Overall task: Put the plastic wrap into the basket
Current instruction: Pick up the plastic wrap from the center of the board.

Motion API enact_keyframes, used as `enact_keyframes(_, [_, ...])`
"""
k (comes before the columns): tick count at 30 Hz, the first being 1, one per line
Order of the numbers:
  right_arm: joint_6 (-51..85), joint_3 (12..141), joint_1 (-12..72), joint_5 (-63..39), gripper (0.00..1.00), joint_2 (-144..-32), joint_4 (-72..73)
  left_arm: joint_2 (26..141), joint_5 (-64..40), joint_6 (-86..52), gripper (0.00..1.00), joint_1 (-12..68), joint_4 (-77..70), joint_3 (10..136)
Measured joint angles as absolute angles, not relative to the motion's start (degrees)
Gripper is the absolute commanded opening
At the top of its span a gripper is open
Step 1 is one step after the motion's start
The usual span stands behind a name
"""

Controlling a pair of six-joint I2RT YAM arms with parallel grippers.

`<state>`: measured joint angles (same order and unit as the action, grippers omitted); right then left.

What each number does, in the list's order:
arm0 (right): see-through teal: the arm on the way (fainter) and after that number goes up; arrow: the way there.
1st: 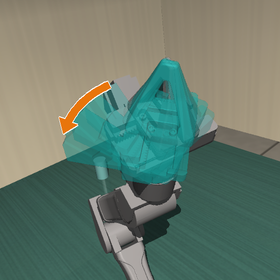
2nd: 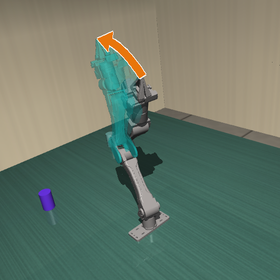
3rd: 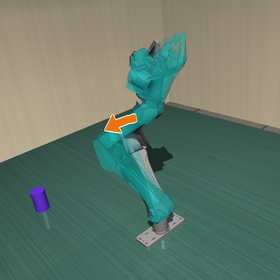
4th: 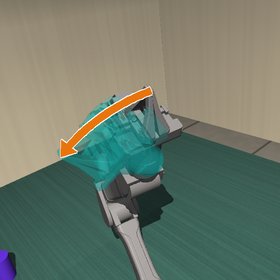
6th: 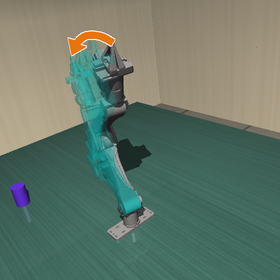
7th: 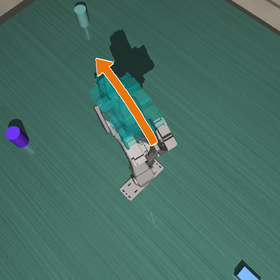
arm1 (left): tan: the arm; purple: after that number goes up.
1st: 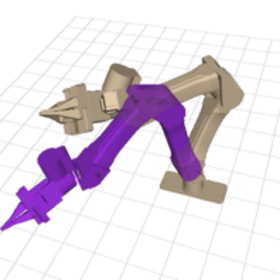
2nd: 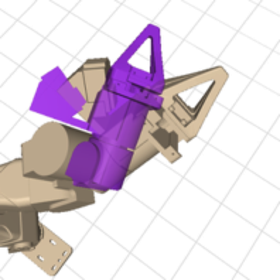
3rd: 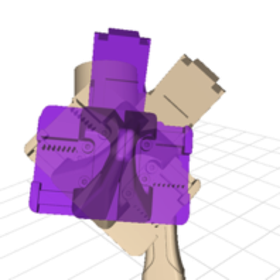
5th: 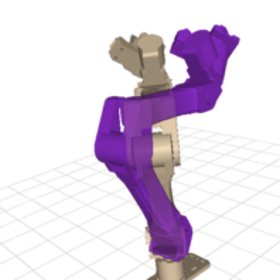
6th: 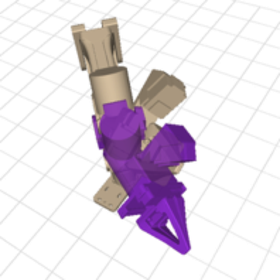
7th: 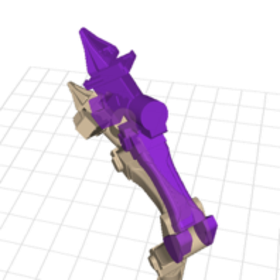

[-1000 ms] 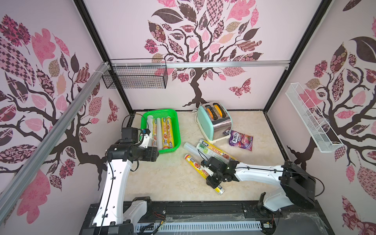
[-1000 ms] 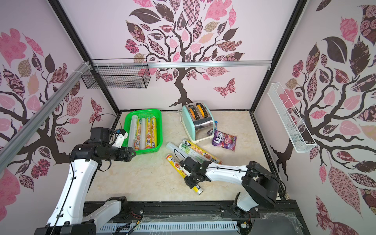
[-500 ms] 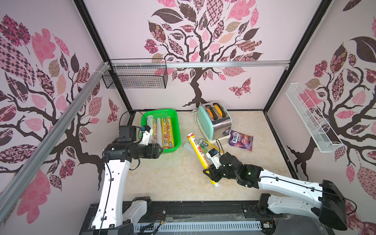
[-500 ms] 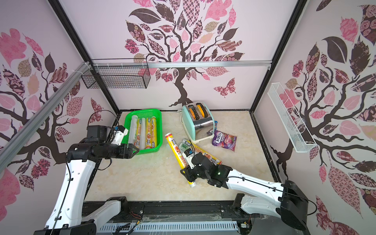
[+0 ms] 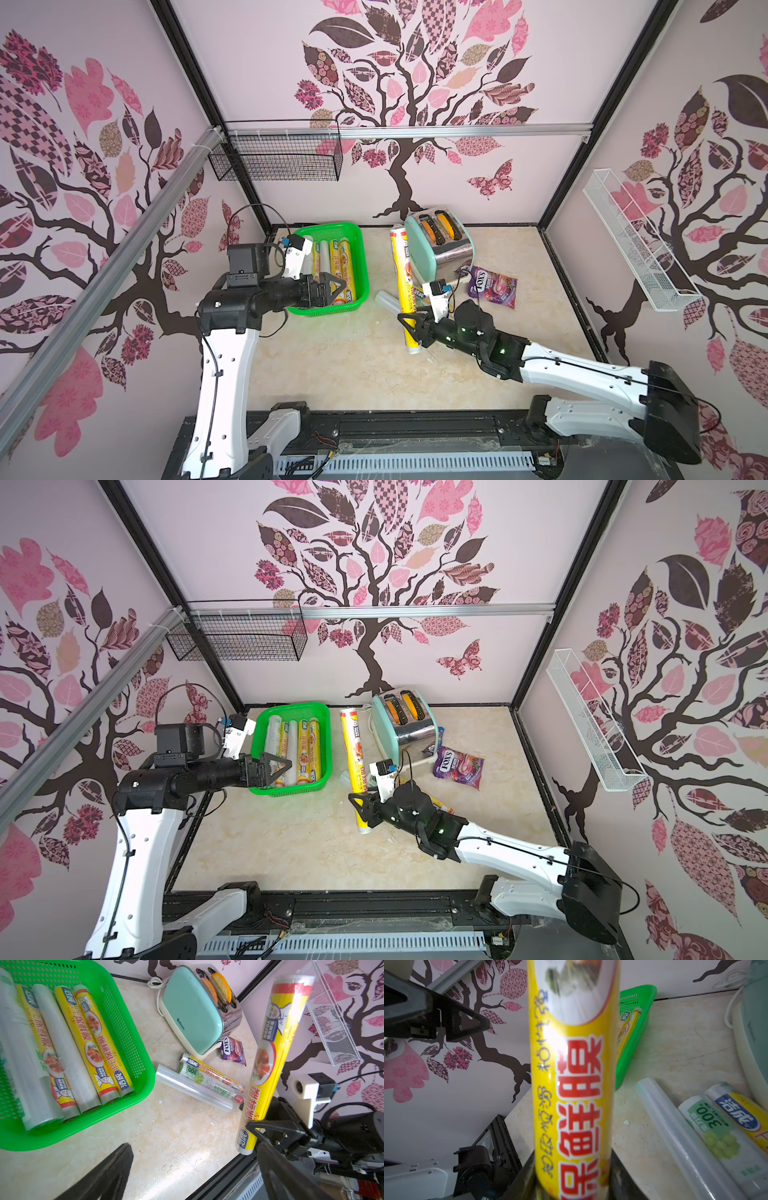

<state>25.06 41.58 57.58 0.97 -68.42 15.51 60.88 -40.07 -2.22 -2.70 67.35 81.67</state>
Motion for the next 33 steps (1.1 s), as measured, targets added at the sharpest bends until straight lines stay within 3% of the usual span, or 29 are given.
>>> enact_keyframes(19, [36.32,59.83,61.69,-7.18,0.34,-89.6,33.65,61.76,-59.07,-10.41,0.96,-2.61,50.5,74.11])
enact_keyframes(33, [39.66,64.6,62.72,-8.88,0.35,-92.82,34.46,61.76,-61.93,-15.62,0.67,0.23,43.33,71.81])
